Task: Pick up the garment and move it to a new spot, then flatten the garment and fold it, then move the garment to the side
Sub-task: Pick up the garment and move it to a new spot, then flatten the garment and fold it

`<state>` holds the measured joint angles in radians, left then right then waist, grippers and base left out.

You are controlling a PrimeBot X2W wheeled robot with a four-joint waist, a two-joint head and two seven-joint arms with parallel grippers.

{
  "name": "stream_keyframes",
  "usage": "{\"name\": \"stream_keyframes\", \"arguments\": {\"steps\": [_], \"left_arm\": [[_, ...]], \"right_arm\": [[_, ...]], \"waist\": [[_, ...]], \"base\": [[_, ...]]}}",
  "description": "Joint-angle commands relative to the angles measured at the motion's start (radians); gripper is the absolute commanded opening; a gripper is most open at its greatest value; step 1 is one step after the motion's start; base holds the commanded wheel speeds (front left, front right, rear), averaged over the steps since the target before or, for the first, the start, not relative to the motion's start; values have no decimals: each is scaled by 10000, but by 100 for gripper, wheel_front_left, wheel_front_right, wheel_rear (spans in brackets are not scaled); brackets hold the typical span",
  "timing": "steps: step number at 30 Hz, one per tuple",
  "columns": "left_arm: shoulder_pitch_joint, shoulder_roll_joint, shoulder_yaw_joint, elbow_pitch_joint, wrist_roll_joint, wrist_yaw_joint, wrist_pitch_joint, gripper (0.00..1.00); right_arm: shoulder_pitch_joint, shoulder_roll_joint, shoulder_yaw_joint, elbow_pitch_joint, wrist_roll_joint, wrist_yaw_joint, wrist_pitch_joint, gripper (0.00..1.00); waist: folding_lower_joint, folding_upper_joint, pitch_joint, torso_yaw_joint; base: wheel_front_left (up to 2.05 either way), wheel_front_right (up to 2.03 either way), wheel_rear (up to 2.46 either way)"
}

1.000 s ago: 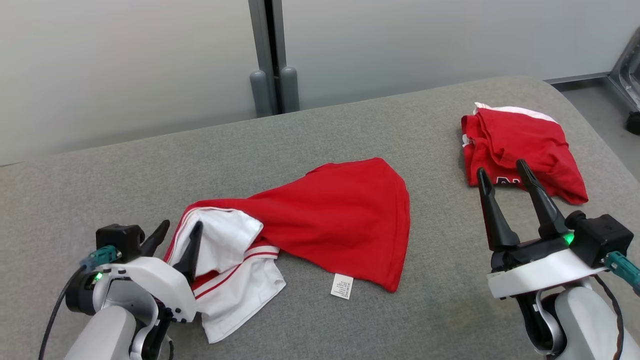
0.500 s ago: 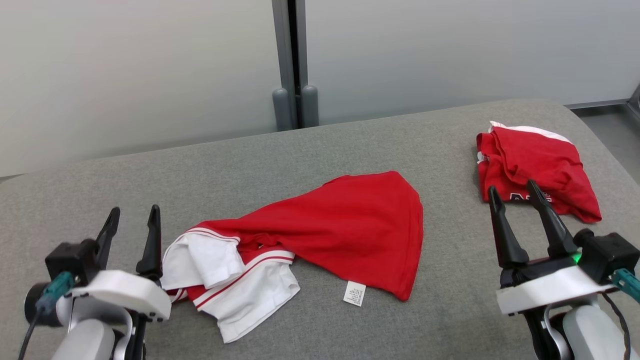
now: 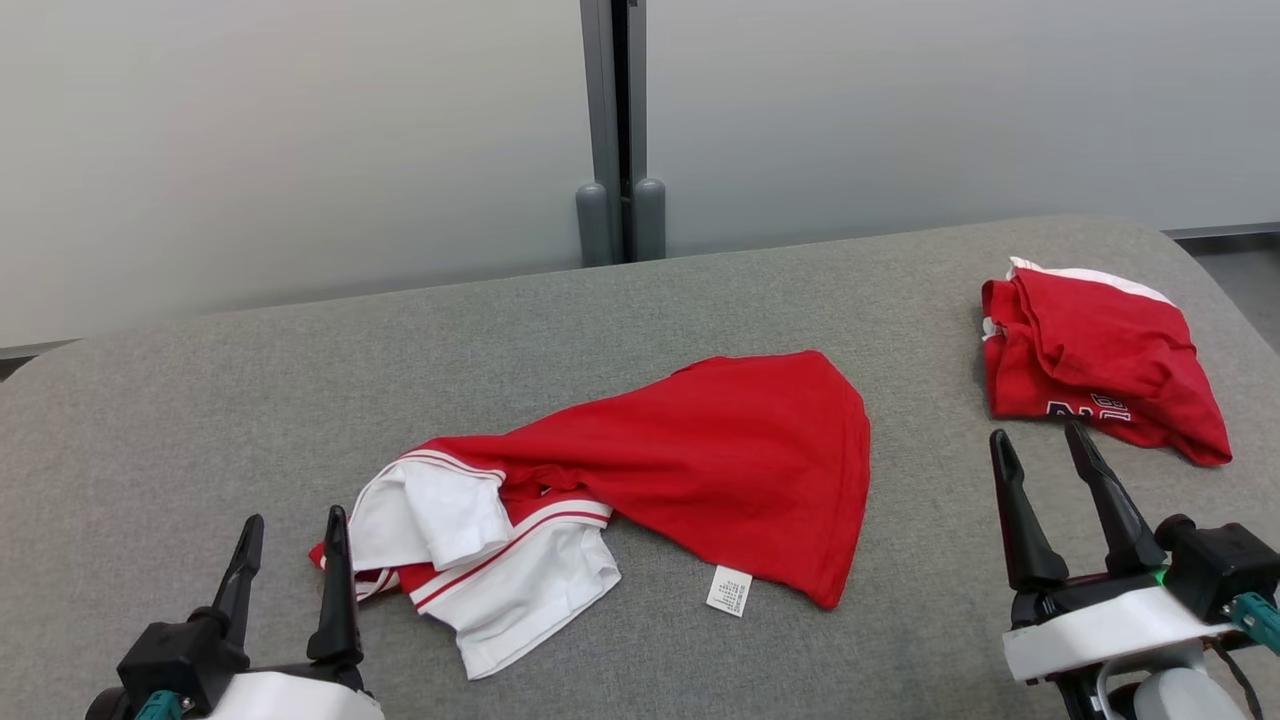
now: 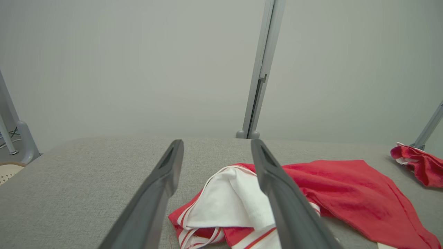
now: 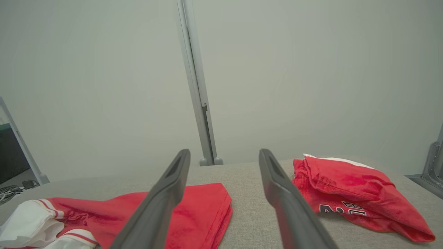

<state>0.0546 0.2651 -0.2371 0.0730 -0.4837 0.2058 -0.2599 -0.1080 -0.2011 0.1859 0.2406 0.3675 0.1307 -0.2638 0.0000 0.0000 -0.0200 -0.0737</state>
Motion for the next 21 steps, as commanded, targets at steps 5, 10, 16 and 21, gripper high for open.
{"name": "stream_keyframes", "arguments": {"steps": [5,10,16,21], "left_arm": [[-3,63,30,-249,86,151,4,100],[95,121,81,-497,72,277,81,100],[85,180,48,-729,68,364,233,100],[-140,180,-87,-841,112,364,392,100]], "right_arm": [[-147,-138,166,68,31,-1,82,100],[-177,-277,519,204,298,-1,499,100],[-361,-302,1010,696,1229,0,2104,100],[-726,-267,1203,1565,1516,-1,3794,100]], "waist": [[0,0,30,74],[0,0,55,283],[0,0,171,672],[0,0,464,1182]], "base": [[0,0,0],[0,0,0],[0,0,0],[0,0,0]]}}
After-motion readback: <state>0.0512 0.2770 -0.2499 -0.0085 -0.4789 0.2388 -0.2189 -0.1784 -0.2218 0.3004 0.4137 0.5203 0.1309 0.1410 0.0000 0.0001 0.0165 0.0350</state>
